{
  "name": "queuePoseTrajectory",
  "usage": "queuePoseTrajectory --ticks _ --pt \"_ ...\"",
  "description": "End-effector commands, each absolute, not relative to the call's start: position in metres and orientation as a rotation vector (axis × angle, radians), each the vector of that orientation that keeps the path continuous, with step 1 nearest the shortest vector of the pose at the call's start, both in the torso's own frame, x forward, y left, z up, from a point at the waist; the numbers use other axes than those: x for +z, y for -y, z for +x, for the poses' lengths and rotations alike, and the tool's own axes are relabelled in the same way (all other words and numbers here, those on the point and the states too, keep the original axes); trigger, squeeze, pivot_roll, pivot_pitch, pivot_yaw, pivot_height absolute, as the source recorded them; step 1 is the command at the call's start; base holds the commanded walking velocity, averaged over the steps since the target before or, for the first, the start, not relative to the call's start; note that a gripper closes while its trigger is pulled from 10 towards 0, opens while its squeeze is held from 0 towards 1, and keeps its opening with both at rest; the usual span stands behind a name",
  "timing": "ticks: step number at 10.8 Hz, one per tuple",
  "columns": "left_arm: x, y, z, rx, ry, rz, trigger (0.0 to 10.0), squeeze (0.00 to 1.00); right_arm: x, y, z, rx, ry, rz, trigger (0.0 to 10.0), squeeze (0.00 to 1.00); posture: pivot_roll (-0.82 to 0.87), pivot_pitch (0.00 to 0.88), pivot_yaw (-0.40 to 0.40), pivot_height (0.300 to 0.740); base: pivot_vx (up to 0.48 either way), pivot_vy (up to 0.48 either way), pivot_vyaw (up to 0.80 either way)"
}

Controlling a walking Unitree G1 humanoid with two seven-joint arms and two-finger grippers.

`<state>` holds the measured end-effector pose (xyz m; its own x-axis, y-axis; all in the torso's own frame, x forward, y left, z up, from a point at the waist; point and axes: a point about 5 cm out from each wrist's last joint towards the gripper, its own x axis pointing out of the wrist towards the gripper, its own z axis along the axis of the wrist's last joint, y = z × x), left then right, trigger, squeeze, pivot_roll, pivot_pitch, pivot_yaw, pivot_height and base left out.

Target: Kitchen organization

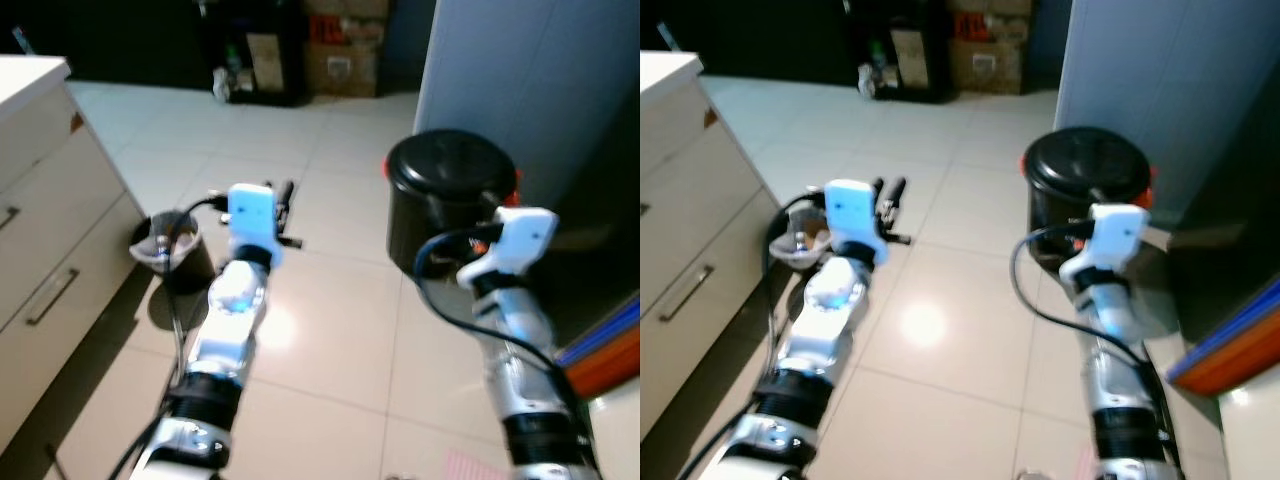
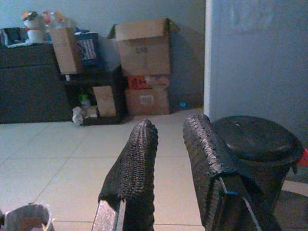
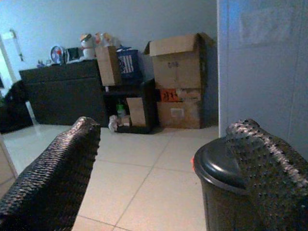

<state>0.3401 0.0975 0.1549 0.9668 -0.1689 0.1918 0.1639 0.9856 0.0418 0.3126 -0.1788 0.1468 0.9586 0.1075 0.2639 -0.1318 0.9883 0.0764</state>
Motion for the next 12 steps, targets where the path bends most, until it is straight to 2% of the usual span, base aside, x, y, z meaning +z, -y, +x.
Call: queuePoseTrajectory --ticks 1,6,10,12 --pt "0.1546 -0.1081 0.3414 -0.137 0.189 0.038 10.0 0.00 0.1475 0.1704 0.3131 0.141 0.267 0.100 10.0 0.00 -0.07 0.095 0.107 0.740 0.315 0.000 0.00" --pt "0.1558 -0.1088 0.3431 -0.133 0.190 0.039 10.0 0.00 0.1476 0.1713 0.3148 0.135 0.267 0.105 10.0 0.00 -0.07 0.095 0.108 0.740 0.321 0.000 0.00" --pt "0.1560 -0.1088 0.3433 -0.135 0.190 0.038 10.0 0.00 0.1468 0.1709 0.3154 0.139 0.260 0.107 10.0 0.00 -0.07 0.097 0.109 0.740 0.324 0.000 -0.56" --pt "0.1561 -0.1091 0.3430 -0.138 0.191 0.037 10.0 0.00 0.1471 0.1706 0.3147 0.137 0.266 0.107 10.0 0.00 -0.07 0.099 0.110 0.740 0.322 0.000 0.00"
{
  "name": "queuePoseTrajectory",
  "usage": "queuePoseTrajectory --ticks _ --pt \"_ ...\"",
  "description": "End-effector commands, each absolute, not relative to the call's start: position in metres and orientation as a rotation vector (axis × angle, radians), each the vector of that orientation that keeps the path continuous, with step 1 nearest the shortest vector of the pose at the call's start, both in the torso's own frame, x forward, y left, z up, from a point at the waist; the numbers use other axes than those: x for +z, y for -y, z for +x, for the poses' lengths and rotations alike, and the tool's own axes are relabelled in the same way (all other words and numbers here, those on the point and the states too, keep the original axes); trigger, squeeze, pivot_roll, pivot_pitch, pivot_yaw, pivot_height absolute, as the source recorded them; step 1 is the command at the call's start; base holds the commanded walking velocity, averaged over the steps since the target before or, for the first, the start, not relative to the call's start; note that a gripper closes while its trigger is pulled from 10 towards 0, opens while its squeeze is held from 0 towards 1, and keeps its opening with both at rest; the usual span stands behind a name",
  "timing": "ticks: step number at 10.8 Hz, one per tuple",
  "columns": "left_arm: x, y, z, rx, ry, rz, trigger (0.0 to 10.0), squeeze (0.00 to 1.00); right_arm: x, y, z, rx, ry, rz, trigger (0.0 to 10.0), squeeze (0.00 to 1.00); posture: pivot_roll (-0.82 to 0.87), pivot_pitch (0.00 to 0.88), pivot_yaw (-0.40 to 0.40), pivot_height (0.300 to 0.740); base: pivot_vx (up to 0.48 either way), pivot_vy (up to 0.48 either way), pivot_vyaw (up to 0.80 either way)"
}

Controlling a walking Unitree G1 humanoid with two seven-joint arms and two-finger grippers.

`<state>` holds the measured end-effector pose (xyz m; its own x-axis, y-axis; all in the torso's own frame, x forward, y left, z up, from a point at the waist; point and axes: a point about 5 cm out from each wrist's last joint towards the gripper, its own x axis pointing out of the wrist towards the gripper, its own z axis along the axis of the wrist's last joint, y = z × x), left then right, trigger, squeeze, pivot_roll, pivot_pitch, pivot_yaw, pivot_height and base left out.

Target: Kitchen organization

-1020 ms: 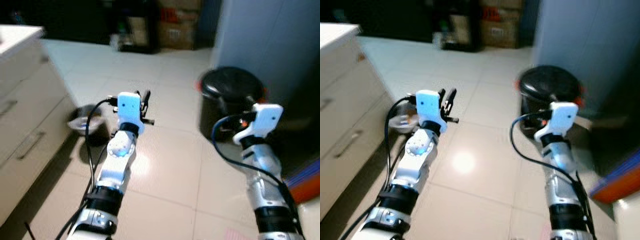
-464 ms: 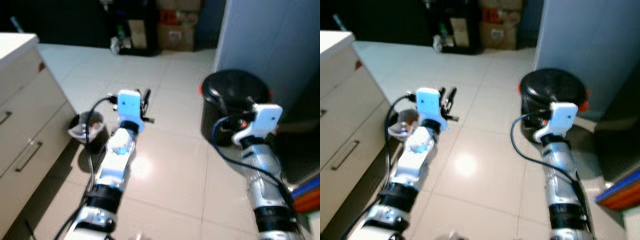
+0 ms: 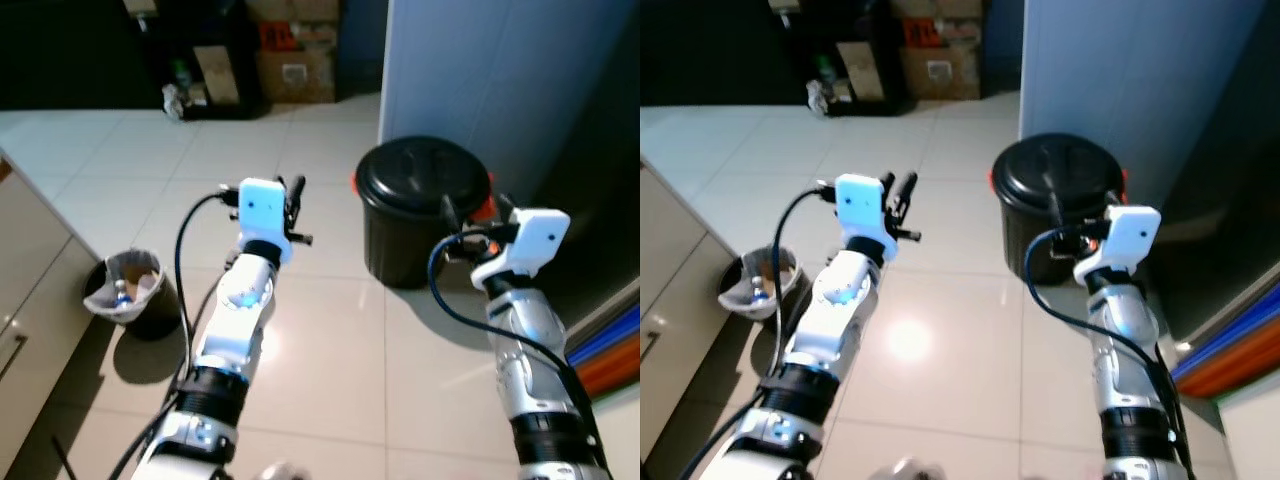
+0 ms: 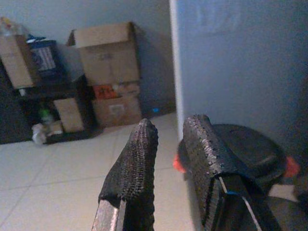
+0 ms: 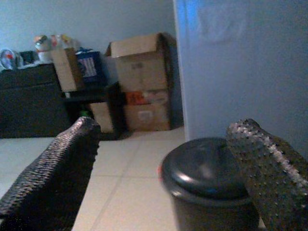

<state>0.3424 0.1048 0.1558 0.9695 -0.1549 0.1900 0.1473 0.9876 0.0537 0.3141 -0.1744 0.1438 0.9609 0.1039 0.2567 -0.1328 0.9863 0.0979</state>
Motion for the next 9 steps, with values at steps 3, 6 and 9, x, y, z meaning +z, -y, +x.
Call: queuePoseTrajectory --ticks 3,6,9 --pt "0.1555 -0.1087 0.3426 -0.137 0.188 0.037 10.0 0.00 0.1461 0.1714 0.3143 0.134 0.262 0.103 10.0 0.00 -0.07 0.101 0.109 0.740 0.312 0.000 0.00" --pt "0.1565 -0.1061 0.3417 -0.161 0.201 0.031 10.0 0.00 0.1453 0.1706 0.3144 0.135 0.258 0.101 10.0 0.00 -0.06 0.099 0.107 0.740 0.000 0.000 0.00" --pt "0.1556 -0.1072 0.3413 -0.157 0.197 0.027 10.0 0.00 0.1452 0.1694 0.3147 0.140 0.257 0.102 10.0 0.00 -0.06 0.102 0.106 0.740 0.000 0.000 0.00"
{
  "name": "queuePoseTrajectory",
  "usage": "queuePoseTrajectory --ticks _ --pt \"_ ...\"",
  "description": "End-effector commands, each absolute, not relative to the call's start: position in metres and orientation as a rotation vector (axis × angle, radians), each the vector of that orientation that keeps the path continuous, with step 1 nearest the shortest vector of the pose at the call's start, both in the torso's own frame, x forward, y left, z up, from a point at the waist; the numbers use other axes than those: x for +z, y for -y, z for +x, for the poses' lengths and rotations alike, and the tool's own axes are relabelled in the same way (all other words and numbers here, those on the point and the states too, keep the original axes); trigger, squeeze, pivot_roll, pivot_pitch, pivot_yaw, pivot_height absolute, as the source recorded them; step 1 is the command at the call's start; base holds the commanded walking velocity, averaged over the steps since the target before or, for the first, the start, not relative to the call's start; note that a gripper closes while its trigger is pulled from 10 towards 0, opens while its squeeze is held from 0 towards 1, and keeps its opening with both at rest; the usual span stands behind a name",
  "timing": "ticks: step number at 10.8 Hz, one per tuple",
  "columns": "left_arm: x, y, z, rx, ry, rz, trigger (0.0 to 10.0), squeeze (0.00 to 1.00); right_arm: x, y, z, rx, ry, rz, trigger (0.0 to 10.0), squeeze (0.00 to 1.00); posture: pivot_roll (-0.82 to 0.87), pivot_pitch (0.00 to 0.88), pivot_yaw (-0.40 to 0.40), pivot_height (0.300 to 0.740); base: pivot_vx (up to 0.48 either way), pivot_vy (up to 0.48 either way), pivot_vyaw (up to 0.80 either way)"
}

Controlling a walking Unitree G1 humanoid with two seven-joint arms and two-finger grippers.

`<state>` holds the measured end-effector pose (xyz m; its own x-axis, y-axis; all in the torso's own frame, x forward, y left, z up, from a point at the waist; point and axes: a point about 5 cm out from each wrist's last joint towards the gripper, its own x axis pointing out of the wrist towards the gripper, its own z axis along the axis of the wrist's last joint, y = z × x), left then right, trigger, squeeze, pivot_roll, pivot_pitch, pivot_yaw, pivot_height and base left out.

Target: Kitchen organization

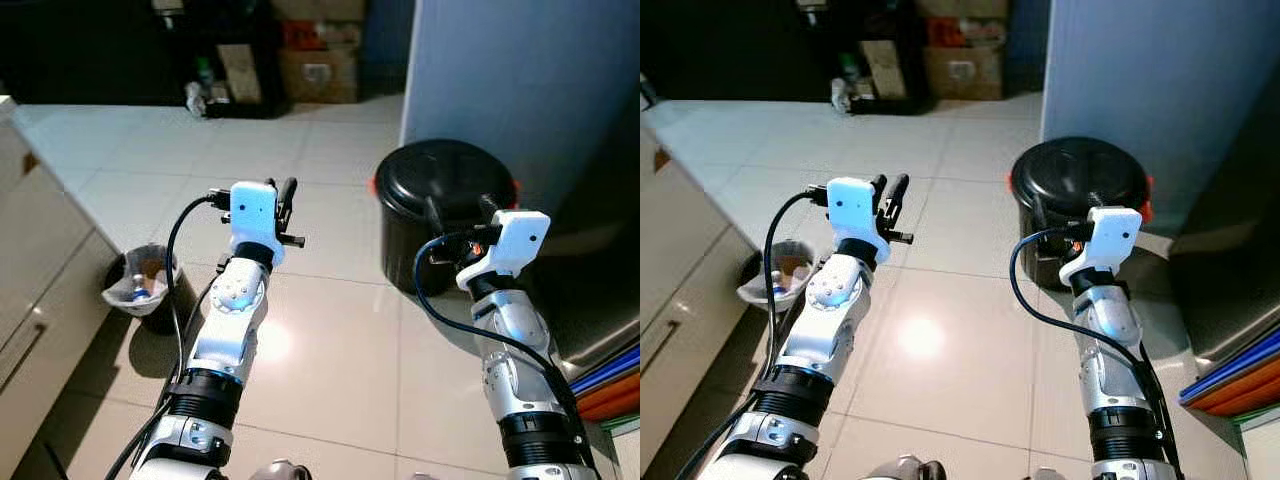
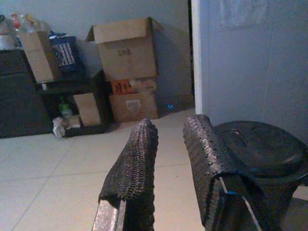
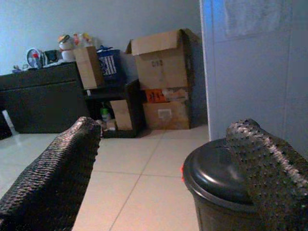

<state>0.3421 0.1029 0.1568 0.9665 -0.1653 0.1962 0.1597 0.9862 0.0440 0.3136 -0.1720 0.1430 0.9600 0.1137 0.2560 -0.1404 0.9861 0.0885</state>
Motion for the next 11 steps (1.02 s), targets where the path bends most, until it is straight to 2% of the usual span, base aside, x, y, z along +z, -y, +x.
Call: queuePoseTrajectory --ticks 1,4,8,11 --pt "0.154 -0.107 0.340 -0.157 0.194 0.019 10.0 0.00 0.145 0.169 0.315 0.142 0.258 0.101 10.0 0.00 -0.07 0.102 0.106 0.740 0.000 0.000 0.00" --pt "0.147 -0.101 0.339 -0.174 0.174 0.004 10.0 0.00 0.147 0.169 0.314 0.154 0.257 0.086 10.0 0.00 -0.09 0.093 0.084 0.740 0.000 0.000 0.00" --pt "0.139 -0.076 0.332 -0.219 0.155 -0.035 10.0 0.00 0.151 0.172 0.311 0.202 0.240 0.048 10.0 0.00 -0.12 0.113 0.016 0.740 0.000 0.000 0.00" --pt "0.138 -0.075 0.333 -0.212 0.156 -0.044 10.0 0.00 0.151 0.173 0.315 0.220 0.222 0.039 10.0 0.00 -0.11 0.101 0.002 0.740 0.000 0.000 0.00"
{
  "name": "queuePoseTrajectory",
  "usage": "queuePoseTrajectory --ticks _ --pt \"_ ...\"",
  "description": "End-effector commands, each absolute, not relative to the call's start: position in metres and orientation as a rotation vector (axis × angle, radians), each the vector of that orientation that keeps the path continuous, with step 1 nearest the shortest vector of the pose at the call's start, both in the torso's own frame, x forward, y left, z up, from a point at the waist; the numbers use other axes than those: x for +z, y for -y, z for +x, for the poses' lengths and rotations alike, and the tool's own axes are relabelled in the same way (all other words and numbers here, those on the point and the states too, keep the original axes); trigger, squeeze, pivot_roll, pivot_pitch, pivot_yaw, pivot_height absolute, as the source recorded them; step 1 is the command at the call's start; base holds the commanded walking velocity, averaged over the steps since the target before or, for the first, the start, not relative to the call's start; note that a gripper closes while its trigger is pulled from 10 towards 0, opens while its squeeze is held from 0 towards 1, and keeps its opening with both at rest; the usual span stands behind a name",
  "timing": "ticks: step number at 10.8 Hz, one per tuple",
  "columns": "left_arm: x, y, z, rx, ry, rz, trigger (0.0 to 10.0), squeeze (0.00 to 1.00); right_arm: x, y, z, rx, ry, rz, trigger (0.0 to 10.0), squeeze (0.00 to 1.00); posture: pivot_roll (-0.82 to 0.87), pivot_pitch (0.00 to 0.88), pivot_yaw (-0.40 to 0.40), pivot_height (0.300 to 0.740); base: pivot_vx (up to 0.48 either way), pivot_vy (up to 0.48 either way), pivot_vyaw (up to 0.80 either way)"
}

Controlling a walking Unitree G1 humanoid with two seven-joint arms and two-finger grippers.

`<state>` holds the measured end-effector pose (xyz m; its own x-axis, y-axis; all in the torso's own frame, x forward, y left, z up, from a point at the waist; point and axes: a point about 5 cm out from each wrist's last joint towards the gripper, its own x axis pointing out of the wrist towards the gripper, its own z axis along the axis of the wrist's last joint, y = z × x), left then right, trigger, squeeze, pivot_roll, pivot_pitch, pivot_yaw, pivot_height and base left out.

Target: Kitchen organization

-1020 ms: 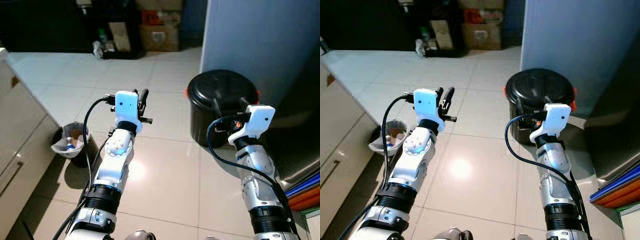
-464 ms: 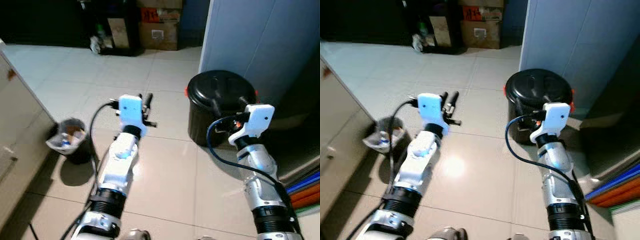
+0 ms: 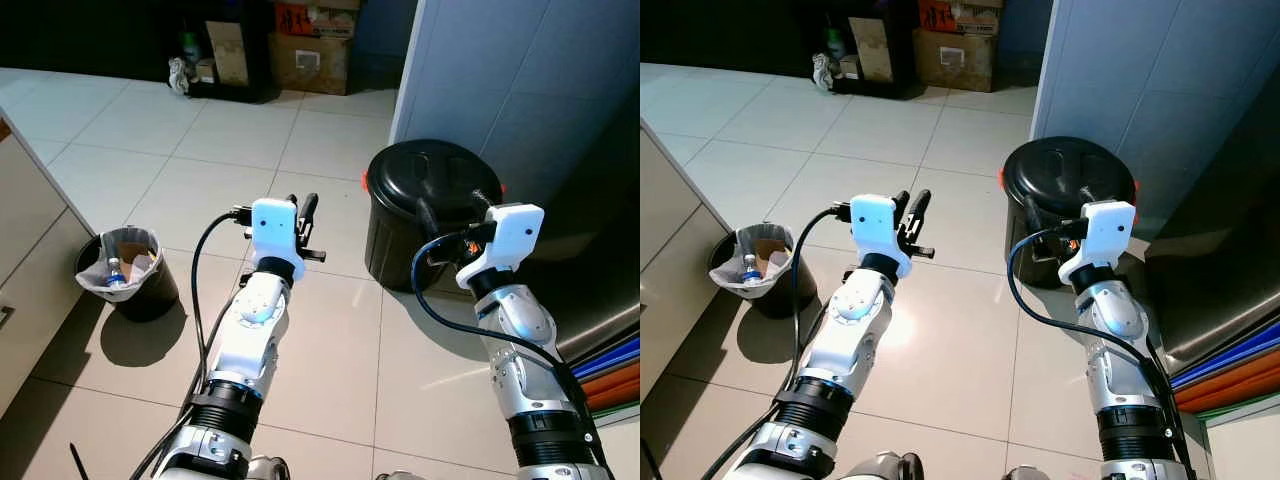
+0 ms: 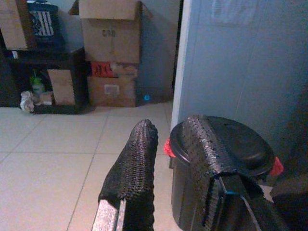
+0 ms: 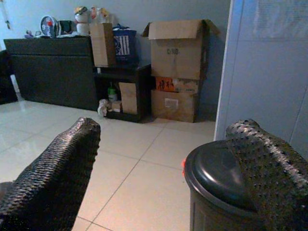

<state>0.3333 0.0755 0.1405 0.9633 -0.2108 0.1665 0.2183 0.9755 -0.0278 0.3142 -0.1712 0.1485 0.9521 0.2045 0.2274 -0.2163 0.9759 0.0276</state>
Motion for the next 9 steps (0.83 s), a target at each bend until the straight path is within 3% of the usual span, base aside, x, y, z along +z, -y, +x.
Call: queuePoseTrajectory --ticks 1,9 --pt "0.1374 -0.0780 0.3334 -0.203 0.156 -0.041 10.0 0.00 0.1500 0.1716 0.3164 0.221 0.219 0.040 10.0 0.00 -0.11 0.092 0.005 0.740 0.000 0.000 0.00" --pt "0.1384 -0.0819 0.3364 -0.195 0.161 -0.030 10.0 0.00 0.1486 0.1661 0.3176 0.224 0.217 0.045 10.0 0.00 -0.10 0.090 0.015 0.740 0.000 0.000 0.00"
